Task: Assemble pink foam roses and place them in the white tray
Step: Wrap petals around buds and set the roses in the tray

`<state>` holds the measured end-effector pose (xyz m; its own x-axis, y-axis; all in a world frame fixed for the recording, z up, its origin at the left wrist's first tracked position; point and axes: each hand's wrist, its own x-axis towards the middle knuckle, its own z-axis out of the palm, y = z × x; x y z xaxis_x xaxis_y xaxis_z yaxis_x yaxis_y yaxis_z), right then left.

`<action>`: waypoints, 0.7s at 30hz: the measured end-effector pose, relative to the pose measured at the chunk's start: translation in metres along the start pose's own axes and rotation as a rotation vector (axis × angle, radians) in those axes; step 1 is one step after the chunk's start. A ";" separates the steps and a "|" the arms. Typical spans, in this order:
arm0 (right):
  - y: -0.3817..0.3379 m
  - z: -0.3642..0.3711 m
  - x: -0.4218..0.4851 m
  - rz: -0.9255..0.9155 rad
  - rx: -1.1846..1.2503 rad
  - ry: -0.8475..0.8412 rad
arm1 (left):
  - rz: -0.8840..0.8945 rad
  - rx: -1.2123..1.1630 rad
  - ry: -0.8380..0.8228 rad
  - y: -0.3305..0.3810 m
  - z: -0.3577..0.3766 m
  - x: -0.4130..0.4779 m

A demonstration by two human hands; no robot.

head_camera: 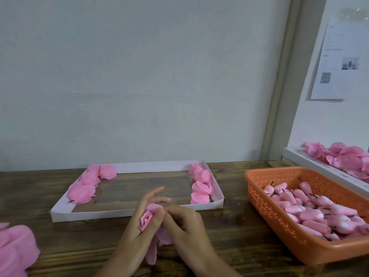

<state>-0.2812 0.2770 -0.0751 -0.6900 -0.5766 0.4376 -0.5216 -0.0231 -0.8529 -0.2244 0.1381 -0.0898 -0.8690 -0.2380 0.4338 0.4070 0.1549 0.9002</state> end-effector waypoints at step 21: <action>0.010 0.001 0.003 -0.119 0.068 -0.049 | -0.148 -0.249 0.087 -0.004 -0.003 0.008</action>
<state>-0.2882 0.2745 -0.0826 -0.5991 -0.6055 0.5239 -0.5617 -0.1483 -0.8139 -0.2324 0.1330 -0.0894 -0.9010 -0.3235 0.2888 0.3432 -0.1247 0.9309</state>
